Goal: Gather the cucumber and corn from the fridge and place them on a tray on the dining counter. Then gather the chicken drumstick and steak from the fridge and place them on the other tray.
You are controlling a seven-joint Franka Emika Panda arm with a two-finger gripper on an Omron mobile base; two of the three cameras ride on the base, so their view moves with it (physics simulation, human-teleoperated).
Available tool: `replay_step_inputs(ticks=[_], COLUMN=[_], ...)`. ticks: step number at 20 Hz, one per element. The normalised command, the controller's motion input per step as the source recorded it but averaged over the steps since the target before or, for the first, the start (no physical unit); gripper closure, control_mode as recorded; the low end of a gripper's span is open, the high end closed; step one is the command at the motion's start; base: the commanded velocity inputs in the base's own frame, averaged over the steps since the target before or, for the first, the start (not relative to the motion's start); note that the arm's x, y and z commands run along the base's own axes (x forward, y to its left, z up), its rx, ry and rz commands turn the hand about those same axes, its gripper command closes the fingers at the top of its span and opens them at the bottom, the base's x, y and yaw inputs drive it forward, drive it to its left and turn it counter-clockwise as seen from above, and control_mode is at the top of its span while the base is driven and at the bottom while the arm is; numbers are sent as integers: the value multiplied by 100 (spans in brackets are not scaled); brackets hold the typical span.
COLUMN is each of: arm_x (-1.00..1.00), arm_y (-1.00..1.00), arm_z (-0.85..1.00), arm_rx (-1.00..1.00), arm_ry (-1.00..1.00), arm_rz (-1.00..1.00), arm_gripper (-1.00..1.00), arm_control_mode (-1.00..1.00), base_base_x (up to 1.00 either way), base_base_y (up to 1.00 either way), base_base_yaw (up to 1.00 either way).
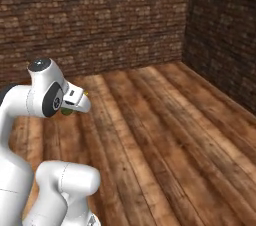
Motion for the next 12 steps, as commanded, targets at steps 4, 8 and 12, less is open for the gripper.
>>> replay_step_inputs(ticks=[4,8,12], arm_x=[0,0,0], arm_y=[0,0,0], arm_z=[0,0,0], arm_rx=[0,0,0], arm_ry=[0,0,0], arm_rz=[0,0,0], arm_gripper=[100,100,100], arm_control_mode=[100,100,100], base_base_x=[100,100,100], base_base_y=[2,1,0], base_base_yaw=[30,32,34])
